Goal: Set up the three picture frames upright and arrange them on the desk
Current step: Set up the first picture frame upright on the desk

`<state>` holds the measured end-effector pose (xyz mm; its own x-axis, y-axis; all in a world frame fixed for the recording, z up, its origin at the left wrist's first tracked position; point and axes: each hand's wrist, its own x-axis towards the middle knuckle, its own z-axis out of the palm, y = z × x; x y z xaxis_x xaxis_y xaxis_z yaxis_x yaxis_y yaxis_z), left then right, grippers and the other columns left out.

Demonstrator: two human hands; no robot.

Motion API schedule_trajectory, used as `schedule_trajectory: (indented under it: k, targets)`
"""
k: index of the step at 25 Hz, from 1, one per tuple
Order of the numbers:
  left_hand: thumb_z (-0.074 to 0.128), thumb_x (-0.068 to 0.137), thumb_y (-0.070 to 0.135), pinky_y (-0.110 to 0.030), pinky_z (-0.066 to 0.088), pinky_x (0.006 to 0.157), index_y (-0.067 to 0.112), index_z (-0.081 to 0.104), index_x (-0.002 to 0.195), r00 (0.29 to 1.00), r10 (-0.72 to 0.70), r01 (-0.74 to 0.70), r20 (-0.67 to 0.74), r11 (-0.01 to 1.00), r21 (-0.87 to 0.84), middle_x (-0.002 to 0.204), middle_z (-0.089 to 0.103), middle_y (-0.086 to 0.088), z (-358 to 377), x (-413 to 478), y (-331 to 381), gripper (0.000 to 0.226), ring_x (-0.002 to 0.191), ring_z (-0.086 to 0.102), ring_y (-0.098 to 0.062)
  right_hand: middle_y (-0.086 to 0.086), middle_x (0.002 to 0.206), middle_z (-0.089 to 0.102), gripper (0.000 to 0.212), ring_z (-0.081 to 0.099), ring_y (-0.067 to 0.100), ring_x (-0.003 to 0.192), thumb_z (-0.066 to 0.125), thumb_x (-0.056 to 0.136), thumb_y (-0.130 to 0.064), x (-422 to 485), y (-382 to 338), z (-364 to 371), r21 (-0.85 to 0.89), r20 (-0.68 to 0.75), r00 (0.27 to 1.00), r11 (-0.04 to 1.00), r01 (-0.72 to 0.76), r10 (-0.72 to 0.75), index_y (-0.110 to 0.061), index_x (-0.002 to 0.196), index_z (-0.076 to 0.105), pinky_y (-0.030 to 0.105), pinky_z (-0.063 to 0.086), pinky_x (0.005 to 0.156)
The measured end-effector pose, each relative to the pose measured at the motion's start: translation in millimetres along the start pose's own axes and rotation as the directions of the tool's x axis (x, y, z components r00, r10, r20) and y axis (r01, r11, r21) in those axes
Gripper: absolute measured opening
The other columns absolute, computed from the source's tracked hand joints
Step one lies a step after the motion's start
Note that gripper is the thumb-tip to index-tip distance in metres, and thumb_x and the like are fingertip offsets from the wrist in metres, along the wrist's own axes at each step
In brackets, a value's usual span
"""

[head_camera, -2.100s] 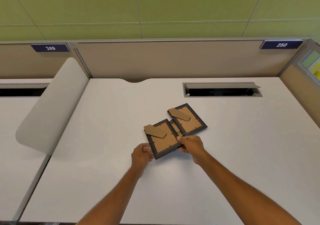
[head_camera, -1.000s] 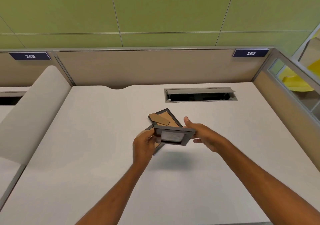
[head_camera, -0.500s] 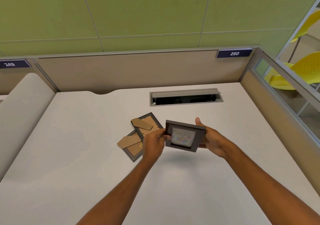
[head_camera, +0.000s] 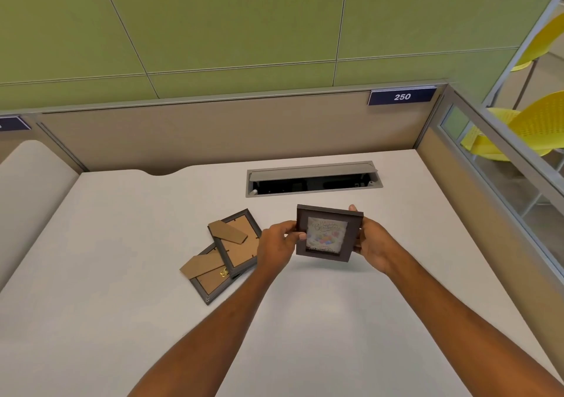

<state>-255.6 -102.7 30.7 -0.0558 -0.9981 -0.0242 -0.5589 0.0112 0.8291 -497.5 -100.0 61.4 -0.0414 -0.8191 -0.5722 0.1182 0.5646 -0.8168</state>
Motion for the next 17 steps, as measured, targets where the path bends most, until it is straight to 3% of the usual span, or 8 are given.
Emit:
schedule_trajectory:
  k: [3,7,11,17]
  targets:
    - [0.065,0.089,0.046,-0.049,0.065,0.071,0.022,0.081,0.111,0.999,-0.037,0.037,0.008,0.999,0.017,0.1,0.083,0.003,10,23,5,0.036,0.081,0.072,-0.02,0.011,0.122,0.079,0.057,0.073,0.033,0.116,0.05,0.105,-0.066,23,-14,-6,0.03,-0.009,1.0,0.999,-0.017,0.017,-0.019,0.124,0.076,0.048,0.056,0.106]
    - [0.069,0.098,0.037,-0.047,0.066,0.078,0.02,0.079,0.118,0.997,-0.079,0.078,0.021,0.997,0.023,0.109,0.084,-0.002,20,52,6,0.028,0.096,0.078,-0.025,0.011,0.128,0.076,0.051,0.071,0.033,0.117,0.044,0.111,-0.057,53,-28,-10,0.05,0.007,0.999,0.997,-0.053,0.052,-0.019,0.133,0.071,0.045,0.057,0.096]
    - [0.068,0.103,0.034,-0.042,0.067,0.078,0.015,0.078,0.124,0.997,-0.075,0.073,0.029,0.996,0.055,0.116,0.082,-0.005,27,78,6,0.03,0.099,0.077,-0.026,0.011,0.134,0.073,0.046,0.069,0.034,0.12,0.04,0.114,-0.047,83,-34,-14,0.067,-0.001,0.997,0.995,-0.073,0.074,-0.019,0.138,0.067,0.047,0.055,0.097]
    - [0.067,0.104,0.034,-0.04,0.066,0.077,0.013,0.076,0.126,0.993,-0.116,0.114,0.036,0.993,0.036,0.119,0.081,-0.007,34,106,-2,0.032,0.102,0.077,-0.028,0.011,0.133,0.074,0.05,0.069,0.034,0.121,0.041,0.112,-0.052,116,-42,-12,0.056,0.012,0.994,0.992,-0.111,0.111,-0.019,0.14,0.067,0.044,0.057,0.092]
